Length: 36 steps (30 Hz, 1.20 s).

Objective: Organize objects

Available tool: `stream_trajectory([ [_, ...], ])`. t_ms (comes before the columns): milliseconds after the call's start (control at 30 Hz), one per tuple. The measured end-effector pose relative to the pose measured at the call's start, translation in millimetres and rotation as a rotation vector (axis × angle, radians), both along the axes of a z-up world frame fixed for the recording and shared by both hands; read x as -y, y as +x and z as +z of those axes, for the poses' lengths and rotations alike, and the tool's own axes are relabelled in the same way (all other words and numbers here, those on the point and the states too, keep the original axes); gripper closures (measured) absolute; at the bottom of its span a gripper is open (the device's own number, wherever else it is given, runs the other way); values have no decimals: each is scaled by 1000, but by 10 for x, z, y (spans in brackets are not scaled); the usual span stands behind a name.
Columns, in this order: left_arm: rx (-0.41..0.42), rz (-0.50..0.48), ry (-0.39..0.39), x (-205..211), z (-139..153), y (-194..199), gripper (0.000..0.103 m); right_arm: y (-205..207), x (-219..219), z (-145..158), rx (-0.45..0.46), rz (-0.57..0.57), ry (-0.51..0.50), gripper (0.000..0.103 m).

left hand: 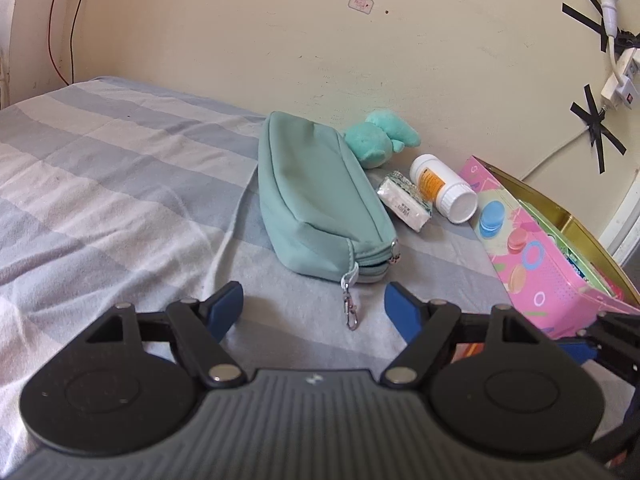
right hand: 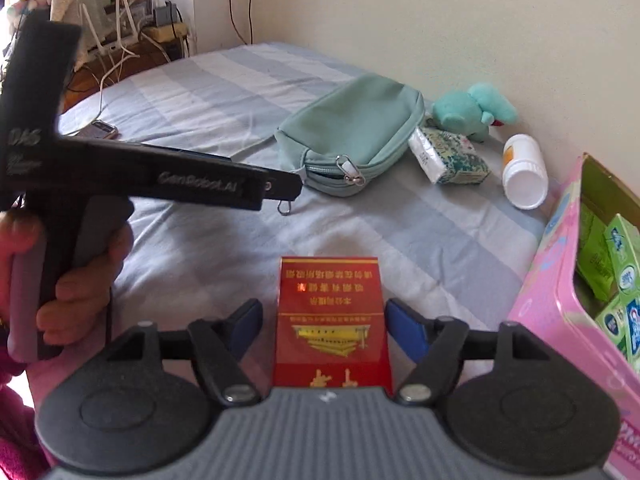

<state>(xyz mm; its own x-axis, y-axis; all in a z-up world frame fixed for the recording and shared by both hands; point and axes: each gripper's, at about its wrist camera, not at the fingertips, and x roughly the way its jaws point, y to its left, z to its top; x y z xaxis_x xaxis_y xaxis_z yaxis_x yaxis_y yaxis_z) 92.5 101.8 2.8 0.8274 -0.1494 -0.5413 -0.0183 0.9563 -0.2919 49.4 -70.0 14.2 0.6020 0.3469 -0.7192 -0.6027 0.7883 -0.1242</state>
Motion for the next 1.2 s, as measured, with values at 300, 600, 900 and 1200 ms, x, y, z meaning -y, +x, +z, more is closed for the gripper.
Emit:
stream_trajectory([
  [300, -35, -65, -62, 32, 41, -37, 24, -432, 510, -121, 102, -158, 129, 11],
  [600, -164, -244, -91, 300, 91, -326, 25, -371, 519, -196, 82, -146, 186, 10],
  [900, -189, -299, -78, 665, 75, -161, 49, -322, 454, -234, 90, -129, 184, 44],
  [1200, 9, -458, -10, 1237, 729, -154, 57, -527, 939, 209, 373, -304, 295, 45],
])
